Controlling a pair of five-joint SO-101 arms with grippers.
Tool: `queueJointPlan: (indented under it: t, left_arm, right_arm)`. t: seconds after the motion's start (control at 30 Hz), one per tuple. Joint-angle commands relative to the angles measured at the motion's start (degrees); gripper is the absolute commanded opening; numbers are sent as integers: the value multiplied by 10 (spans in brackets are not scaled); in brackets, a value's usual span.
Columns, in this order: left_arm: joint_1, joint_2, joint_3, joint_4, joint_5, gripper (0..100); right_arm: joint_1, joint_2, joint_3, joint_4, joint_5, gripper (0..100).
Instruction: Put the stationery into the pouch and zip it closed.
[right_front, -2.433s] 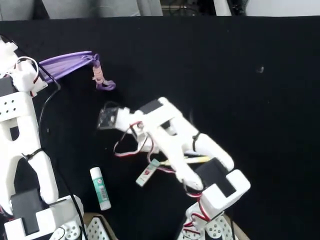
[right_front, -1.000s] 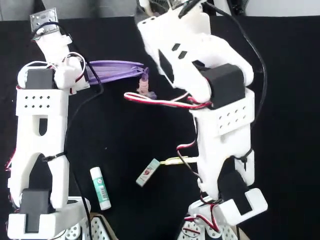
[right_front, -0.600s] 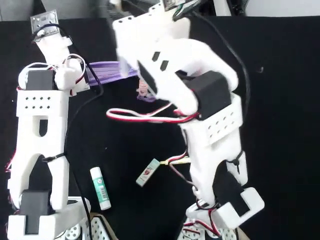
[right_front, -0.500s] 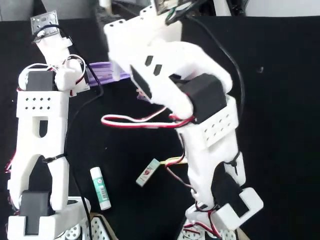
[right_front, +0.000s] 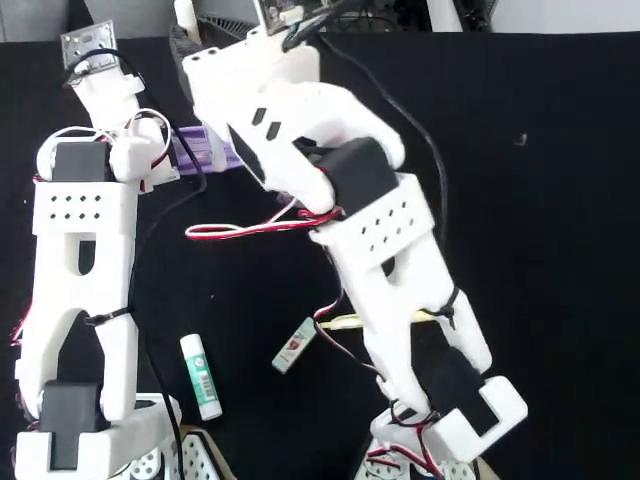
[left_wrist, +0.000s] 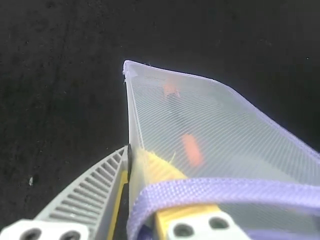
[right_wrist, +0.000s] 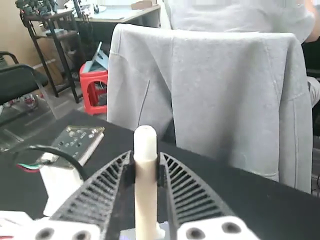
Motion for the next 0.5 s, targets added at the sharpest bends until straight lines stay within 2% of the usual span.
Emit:
queueJointPlan:
  t: [0.0, 0.13, 0.3, 0.47]
  left_arm:
    - [-19, -20, -9, -11, 8, 28]
    - [-22, -20, -9, -11, 9, 28]
    - [-20, -20, -9, -11, 9, 28]
    - [-22, -20, -9, -11, 9, 28]
  right_arm:
    - [-7, -78, 81, -76, -4, 11]
    - [-7, -160, 224, -185, -1, 11]
    - [-6, -263, 436, -393, 2, 11]
    - [-7, -313, 571, -555, 76, 11]
